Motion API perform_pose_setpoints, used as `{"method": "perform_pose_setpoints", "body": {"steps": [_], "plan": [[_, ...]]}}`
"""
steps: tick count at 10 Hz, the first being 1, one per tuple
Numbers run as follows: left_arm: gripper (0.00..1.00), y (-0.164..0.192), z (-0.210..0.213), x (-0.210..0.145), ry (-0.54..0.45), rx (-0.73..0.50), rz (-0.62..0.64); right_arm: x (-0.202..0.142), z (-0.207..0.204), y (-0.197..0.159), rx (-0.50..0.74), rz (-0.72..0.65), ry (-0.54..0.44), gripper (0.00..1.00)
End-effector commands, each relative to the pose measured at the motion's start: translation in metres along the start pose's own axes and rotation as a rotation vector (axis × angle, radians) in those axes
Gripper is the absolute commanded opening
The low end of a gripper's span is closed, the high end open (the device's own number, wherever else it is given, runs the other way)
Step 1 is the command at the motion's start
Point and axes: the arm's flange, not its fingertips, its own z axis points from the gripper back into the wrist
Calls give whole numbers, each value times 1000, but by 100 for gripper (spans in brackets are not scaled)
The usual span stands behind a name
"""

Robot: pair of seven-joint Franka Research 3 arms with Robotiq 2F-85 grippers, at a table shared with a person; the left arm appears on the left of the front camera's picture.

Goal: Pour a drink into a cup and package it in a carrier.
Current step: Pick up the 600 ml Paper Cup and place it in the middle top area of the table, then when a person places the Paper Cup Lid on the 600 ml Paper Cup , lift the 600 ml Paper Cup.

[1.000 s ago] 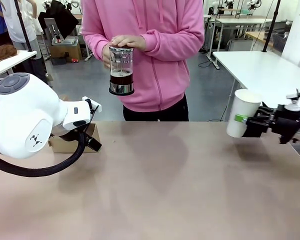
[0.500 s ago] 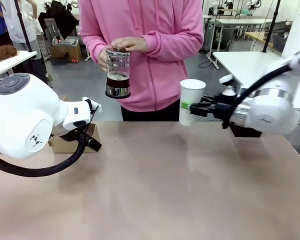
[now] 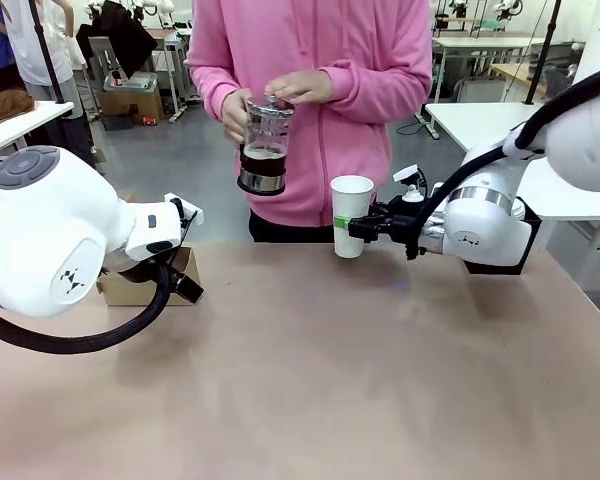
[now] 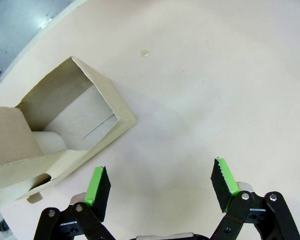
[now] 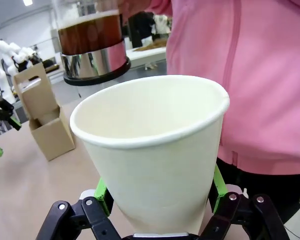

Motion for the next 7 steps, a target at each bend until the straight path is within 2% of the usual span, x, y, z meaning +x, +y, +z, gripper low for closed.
{"method": "perform_pose_setpoints", "body": {"steps": [1, 7], "plan": [[100, 0, 0, 0, -1, -1, 0, 2, 4, 3, -5, -3, 1, 87], [100, 0, 0, 0, -1, -1, 0, 2, 4, 3, -5, -3, 1, 87]]}}
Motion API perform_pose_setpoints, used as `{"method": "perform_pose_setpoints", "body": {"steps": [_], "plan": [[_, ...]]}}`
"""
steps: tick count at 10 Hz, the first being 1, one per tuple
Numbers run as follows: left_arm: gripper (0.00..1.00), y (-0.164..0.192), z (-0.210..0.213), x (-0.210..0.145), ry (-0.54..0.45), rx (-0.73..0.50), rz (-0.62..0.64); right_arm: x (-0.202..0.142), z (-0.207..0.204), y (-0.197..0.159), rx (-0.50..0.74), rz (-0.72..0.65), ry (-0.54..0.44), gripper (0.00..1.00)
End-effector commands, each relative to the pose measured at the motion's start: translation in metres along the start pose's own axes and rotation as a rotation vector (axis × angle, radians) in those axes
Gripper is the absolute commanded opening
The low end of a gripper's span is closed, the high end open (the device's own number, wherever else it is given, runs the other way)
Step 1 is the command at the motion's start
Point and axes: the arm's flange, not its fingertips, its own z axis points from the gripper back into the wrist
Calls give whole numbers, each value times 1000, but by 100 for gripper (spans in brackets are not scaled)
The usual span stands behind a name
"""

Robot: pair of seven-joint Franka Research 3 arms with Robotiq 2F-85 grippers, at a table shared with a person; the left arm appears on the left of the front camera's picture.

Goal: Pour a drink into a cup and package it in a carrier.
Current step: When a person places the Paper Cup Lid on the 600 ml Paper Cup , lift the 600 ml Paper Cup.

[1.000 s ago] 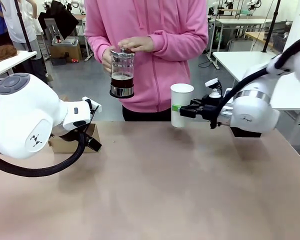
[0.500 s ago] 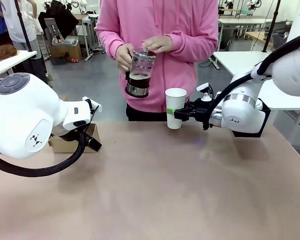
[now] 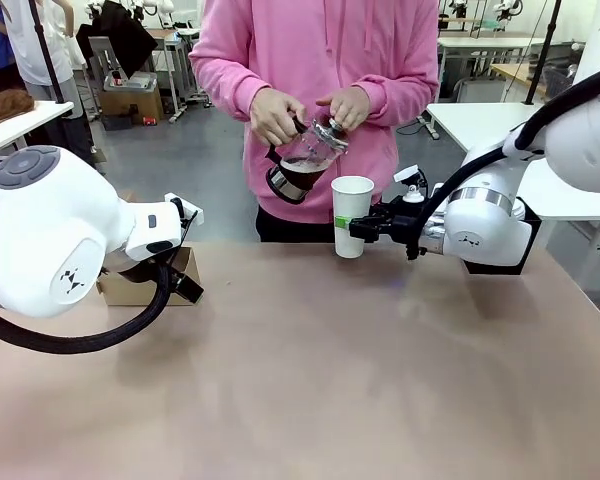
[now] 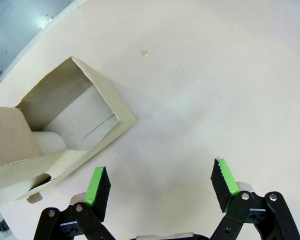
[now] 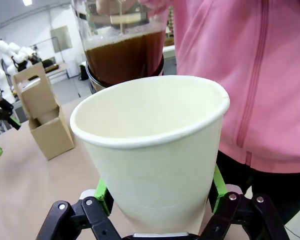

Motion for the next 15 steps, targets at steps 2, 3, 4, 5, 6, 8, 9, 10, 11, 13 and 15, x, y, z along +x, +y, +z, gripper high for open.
{"method": "perform_pose_setpoints", "body": {"steps": [2, 3, 4, 5, 6, 8, 9, 10, 11, 13, 15], "plan": [[100, 0, 0, 0, -1, -1, 0, 2, 2, 4, -1, -3, -1, 87], [100, 0, 0, 0, -1, -1, 0, 2, 2, 4, -1, -3, -1, 87], [100, 0, 0, 0, -1, -1, 0, 2, 2, 4, -1, -3, -1, 87], [100, 0, 0, 0, -1, -1, 0, 2, 2, 4, -1, -3, -1, 87], [100, 0, 0, 0, -1, -1, 0, 2, 2, 4, -1, -3, -1, 87], [100, 0, 0, 0, -1, -1, 0, 2, 2, 4, -1, -3, -1, 87], [100, 0, 0, 0, -1, -1, 0, 2, 2, 4, -1, -3, -1, 87], [100, 0, 0, 0, -1, -1, 0, 2, 2, 4, -1, -3, -1, 87], [100, 0, 0, 0, -1, -1, 0, 2, 2, 4, -1, -3, -1, 87], [100, 0, 0, 0, -1, -1, 0, 2, 2, 4, -1, -3, -1, 87], [100, 0, 0, 0, -1, -1, 0, 2, 2, 4, -1, -3, -1, 87]]}}
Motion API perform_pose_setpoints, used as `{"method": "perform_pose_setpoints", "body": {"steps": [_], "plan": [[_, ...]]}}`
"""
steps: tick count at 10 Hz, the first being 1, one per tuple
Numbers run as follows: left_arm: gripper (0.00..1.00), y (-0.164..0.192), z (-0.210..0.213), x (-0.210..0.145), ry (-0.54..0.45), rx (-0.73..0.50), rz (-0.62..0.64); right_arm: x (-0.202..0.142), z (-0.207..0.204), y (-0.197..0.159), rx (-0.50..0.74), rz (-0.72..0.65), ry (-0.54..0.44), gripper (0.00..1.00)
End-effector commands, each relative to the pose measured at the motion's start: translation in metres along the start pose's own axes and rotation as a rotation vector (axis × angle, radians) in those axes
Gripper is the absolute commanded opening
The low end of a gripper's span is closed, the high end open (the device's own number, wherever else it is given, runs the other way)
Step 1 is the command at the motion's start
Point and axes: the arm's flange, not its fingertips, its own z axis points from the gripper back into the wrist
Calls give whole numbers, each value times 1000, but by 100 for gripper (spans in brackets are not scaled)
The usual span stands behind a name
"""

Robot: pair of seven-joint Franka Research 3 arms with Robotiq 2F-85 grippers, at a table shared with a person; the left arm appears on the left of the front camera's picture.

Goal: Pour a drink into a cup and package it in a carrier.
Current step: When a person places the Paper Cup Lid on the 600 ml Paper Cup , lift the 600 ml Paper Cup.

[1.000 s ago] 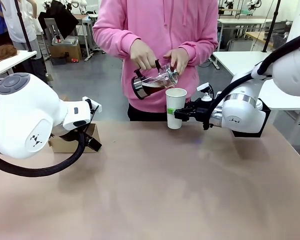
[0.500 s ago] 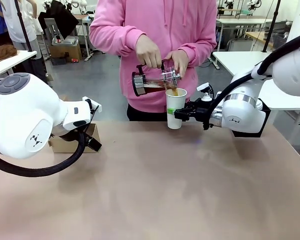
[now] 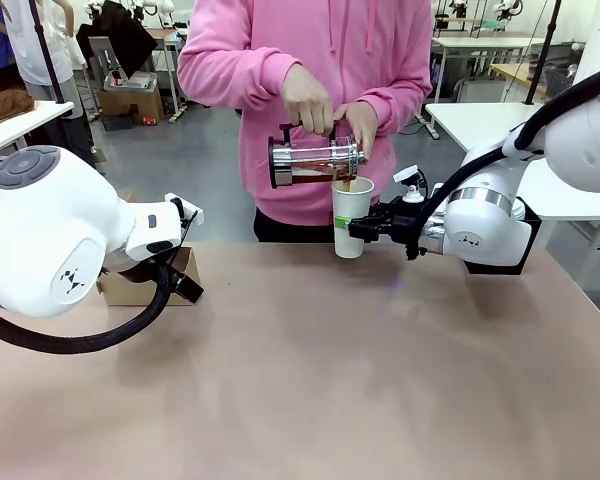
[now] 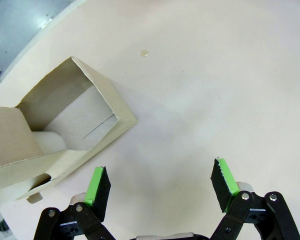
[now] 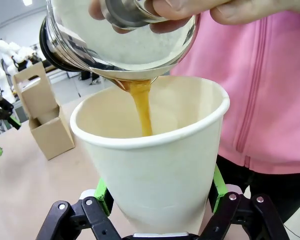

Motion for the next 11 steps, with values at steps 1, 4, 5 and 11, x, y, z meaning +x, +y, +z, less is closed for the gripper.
{"method": "perform_pose_setpoints", "body": {"steps": [1, 4, 5, 11], "plan": [[100, 0, 0, 0, -1, -1, 0, 3, 2, 3, -2, -3, -2, 87], [100, 0, 0, 0, -1, -1, 0, 3, 2, 3, -2, -3, -2, 87], [100, 0, 0, 0, -1, -1, 0, 3, 2, 3, -2, -3, -2, 87], [100, 0, 0, 0, -1, -1, 0, 3, 2, 3, -2, -3, -2, 87]]}}
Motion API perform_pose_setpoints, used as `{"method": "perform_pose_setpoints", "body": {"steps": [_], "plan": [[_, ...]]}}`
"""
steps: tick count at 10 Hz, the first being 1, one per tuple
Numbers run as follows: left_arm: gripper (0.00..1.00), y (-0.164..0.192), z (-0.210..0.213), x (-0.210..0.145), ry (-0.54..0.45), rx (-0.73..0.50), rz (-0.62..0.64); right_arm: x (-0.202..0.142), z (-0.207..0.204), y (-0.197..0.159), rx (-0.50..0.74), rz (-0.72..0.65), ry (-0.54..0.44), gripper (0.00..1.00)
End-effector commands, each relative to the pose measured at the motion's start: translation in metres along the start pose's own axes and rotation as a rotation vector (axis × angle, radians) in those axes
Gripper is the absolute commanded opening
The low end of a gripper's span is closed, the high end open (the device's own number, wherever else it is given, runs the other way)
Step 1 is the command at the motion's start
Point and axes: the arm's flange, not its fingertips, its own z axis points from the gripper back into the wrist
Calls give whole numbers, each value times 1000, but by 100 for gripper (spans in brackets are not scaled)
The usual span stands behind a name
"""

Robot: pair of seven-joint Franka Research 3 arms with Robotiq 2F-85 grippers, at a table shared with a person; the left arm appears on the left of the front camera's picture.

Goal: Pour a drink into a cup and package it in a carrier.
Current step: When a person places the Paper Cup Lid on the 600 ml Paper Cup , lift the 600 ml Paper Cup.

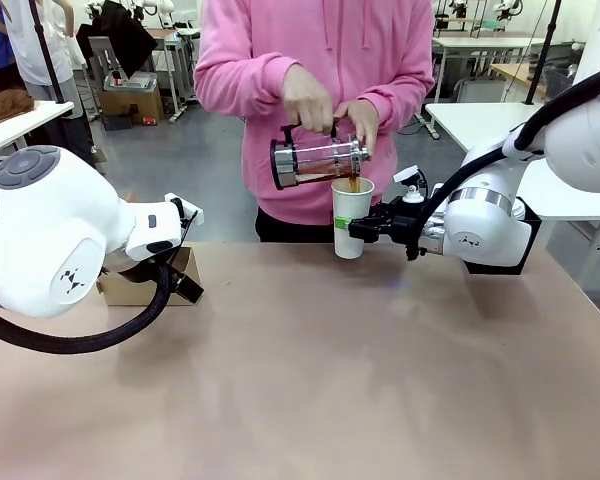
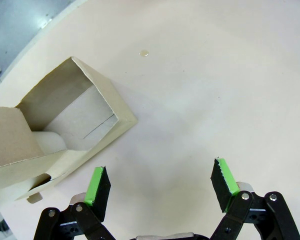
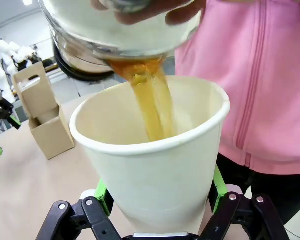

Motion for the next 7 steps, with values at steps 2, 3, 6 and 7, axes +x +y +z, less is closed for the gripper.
{"method": "perform_pose_setpoints", "body": {"steps": [2, 3, 6, 7], "plan": [[100, 0, 0, 0, -1, -1, 0, 3, 2, 3, -2, -2, -3, 87], [100, 0, 0, 0, -1, -1, 0, 3, 2, 3, -2, -2, -3, 87], [100, 0, 0, 0, -1, -1, 0, 3, 2, 3, -2, -2, -3, 87], [100, 0, 0, 0, -1, -1, 0, 3, 2, 3, -2, -2, -3, 87]]}}
